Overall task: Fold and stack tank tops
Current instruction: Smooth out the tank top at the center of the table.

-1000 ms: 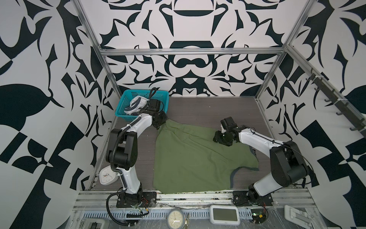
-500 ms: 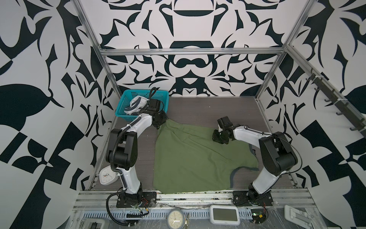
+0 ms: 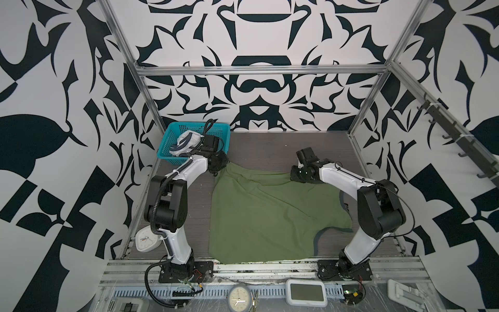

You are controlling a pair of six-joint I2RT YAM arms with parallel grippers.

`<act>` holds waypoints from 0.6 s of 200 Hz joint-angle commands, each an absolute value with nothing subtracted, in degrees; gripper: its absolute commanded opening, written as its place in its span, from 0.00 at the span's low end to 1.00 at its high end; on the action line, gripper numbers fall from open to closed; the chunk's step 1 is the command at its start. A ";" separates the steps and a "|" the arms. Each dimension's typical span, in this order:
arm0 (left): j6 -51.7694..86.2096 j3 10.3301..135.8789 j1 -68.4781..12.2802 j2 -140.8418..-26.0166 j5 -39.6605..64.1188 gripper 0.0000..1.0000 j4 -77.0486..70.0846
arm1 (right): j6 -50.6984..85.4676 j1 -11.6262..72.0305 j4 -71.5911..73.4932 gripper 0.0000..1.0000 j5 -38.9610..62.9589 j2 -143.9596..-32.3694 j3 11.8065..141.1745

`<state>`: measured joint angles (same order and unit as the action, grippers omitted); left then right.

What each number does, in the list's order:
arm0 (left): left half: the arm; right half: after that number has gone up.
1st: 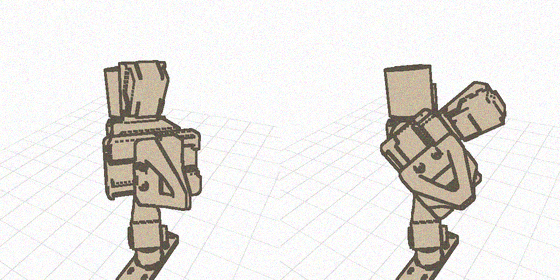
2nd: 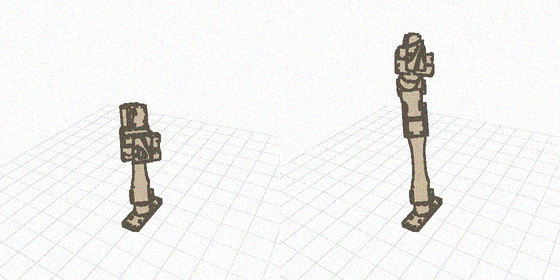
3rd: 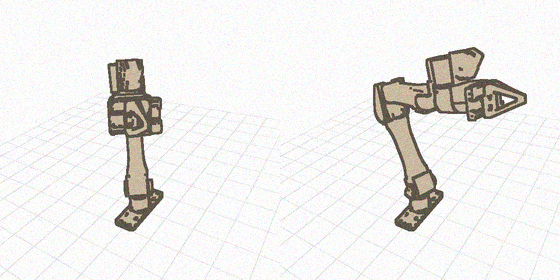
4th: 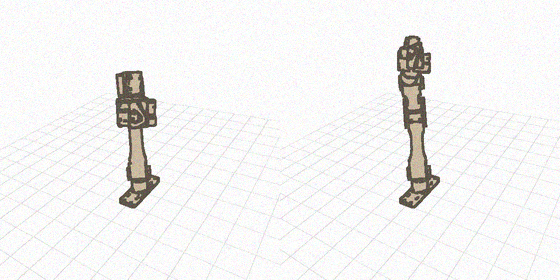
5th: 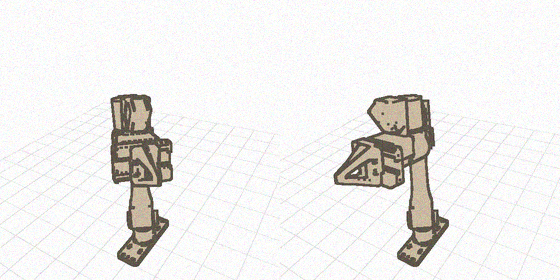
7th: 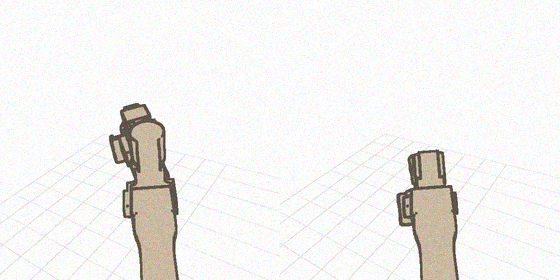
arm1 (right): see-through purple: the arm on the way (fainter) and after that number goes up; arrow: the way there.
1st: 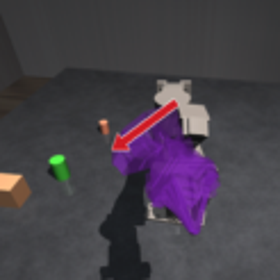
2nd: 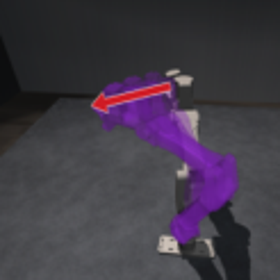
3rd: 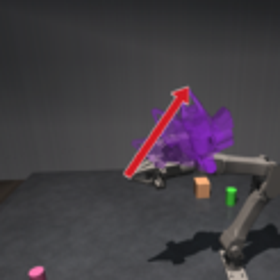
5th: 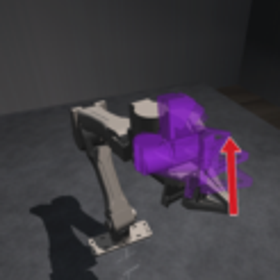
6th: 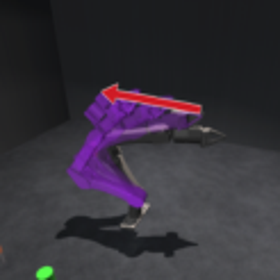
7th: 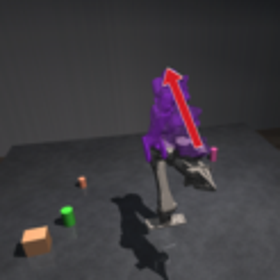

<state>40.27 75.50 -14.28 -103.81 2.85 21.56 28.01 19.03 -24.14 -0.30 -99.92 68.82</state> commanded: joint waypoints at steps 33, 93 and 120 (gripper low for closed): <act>40.84 75.41 -15.28 -102.83 -2.34 0.00 20.51 | 23.63 13.95 -26.27 0.00 -1.41 -106.45 78.21; 42.60 75.54 -15.55 -103.35 -4.88 0.06 20.73 | 23.93 12.22 -26.80 0.00 -0.61 -111.63 82.97; 42.07 76.42 -16.08 -103.22 -4.64 0.29 21.09 | 23.69 12.22 -27.71 0.00 -2.04 -113.68 85.23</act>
<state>42.02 75.50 -15.68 -103.81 -2.96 21.41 24.73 12.45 -26.37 -0.12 -113.16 81.76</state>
